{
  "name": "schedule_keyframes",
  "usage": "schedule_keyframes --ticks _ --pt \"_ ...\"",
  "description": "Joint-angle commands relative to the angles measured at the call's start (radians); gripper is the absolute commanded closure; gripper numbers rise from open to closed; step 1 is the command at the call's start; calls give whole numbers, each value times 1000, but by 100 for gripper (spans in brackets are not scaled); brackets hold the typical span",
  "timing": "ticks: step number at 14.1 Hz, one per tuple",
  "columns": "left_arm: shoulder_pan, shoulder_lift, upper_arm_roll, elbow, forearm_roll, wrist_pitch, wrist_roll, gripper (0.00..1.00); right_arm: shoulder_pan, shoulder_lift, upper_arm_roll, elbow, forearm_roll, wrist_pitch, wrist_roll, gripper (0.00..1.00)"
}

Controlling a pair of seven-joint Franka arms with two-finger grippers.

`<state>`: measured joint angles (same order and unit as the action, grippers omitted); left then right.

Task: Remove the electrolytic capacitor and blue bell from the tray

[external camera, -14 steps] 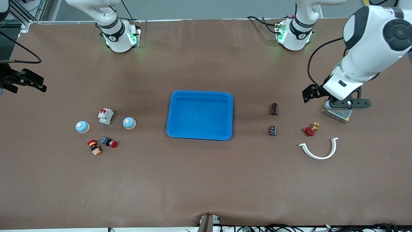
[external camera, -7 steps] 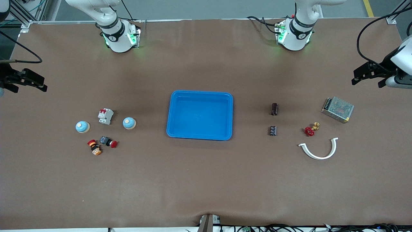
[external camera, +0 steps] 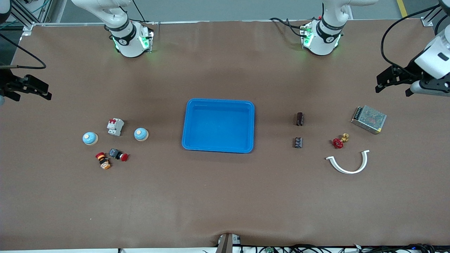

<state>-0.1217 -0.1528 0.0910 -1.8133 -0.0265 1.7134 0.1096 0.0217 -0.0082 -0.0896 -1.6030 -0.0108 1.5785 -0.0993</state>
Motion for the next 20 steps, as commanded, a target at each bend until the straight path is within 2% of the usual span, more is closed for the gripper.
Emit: schedule_keyframes --ticks 1,3,6,9,14,20 --pt "-1 53 -4 180 -12 -144 -25 0 7 -9 -1 2 0 -15 13 0" --pt "-3 110 -4 309 -12 -231 -28 0 9 -9 -1 2 0 -17 13 0" --pt "4 142 -8 365 -12 -242 -48 0 9 -7 -1 2 0 -17 13 0" --pt "4 251 -7 485 -12 -259 -60 0 12 -7 -1 2 0 -18 13 0" --pt "5 295 12 494 0 -190 41 0 12 -7 -1 2 0 -18 13 0" --pt "-15 292 3 483 0 -184 30 0 14 -6 -1 18 -3 -8 13 0"
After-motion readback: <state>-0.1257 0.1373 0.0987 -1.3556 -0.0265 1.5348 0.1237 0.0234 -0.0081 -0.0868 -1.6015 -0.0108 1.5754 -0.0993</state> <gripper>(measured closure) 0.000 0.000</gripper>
